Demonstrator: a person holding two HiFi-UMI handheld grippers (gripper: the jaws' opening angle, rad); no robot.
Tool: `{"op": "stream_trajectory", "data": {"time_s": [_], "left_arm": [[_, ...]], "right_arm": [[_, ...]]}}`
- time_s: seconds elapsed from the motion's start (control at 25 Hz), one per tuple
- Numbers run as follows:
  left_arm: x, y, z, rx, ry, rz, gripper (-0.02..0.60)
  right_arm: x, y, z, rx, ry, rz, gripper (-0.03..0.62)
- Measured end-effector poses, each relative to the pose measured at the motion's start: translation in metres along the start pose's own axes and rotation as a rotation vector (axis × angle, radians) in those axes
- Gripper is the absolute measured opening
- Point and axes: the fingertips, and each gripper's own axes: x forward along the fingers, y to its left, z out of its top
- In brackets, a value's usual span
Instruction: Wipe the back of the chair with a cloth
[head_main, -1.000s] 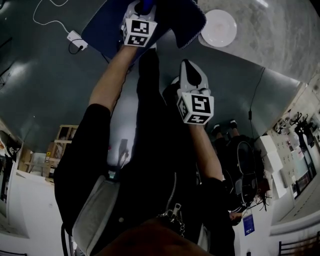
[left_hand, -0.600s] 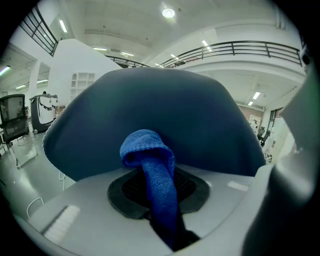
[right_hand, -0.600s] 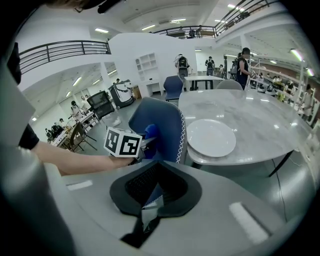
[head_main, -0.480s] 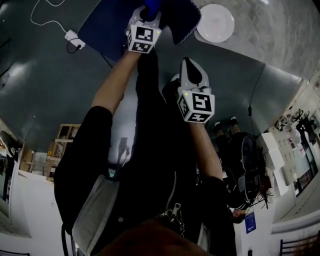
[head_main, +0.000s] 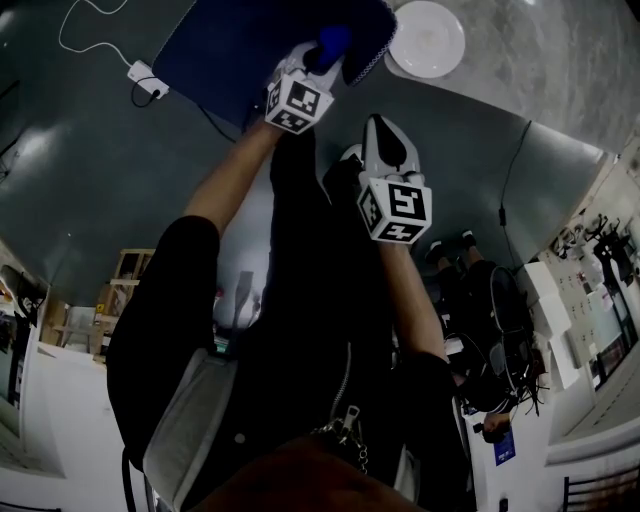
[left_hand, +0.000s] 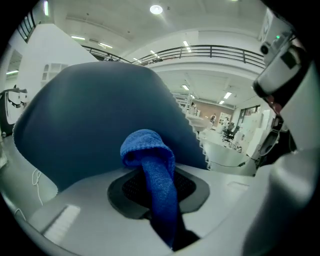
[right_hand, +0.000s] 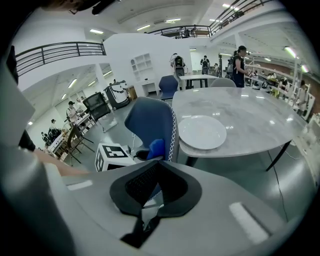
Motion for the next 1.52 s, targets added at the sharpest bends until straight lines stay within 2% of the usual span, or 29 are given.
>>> {"op": "stream_trajectory", "data": {"time_s": [0.12,0.28,0.4,0.52,0.6,0.92,1.04,1.2,1.32,1.52], "left_arm": [[-0.005,-0.023,-0.010,0.005,0.010,-0.083,0.084],[-0.011,-0.034,-0.017,0.028,0.022,-0.143,0.084],[-0.014,-0.028,-0.019,0.074,0.019,-0.155,0.086],[-0.019,-0.009,-0.014,0.089,-0.015,-0.130,0.086],[-0.025,0.019,-0.006,0.084,-0.046,-0.074,0.086],[-0.056,0.179,0.001,0.027,-0.087,0.250,0.086],[-0.067,0.229,-0.010,-0.064,-0.081,0.379,0.086],[-0.075,0.292,-0.029,-0.249,-0.078,0.547,0.087],[-0.069,0.312,-0.035,-0.325,-0.079,0.584,0.089],[-0.052,0.301,-0.029,-0.321,-0.092,0.568,0.087]], "right_arm": [[0.001,-0.001,-0.001,0.008,0.002,-0.004,0.003],[0.003,0.003,0.001,0.006,-0.002,0.003,0.003],[0.007,0.008,0.000,-0.001,-0.003,0.016,0.003],[0.008,0.006,-0.002,-0.014,0.013,0.016,0.003],[0.008,0.007,-0.002,-0.018,0.018,0.013,0.003],[0.028,0.014,0.010,-0.116,0.013,0.024,0.003],[0.037,0.025,0.020,-0.153,0.013,0.050,0.003],[0.051,0.042,0.041,-0.208,-0.001,0.097,0.003],[0.062,0.050,0.051,-0.232,-0.007,0.121,0.003],[0.068,0.050,0.051,-0.247,0.006,0.134,0.003]]}}
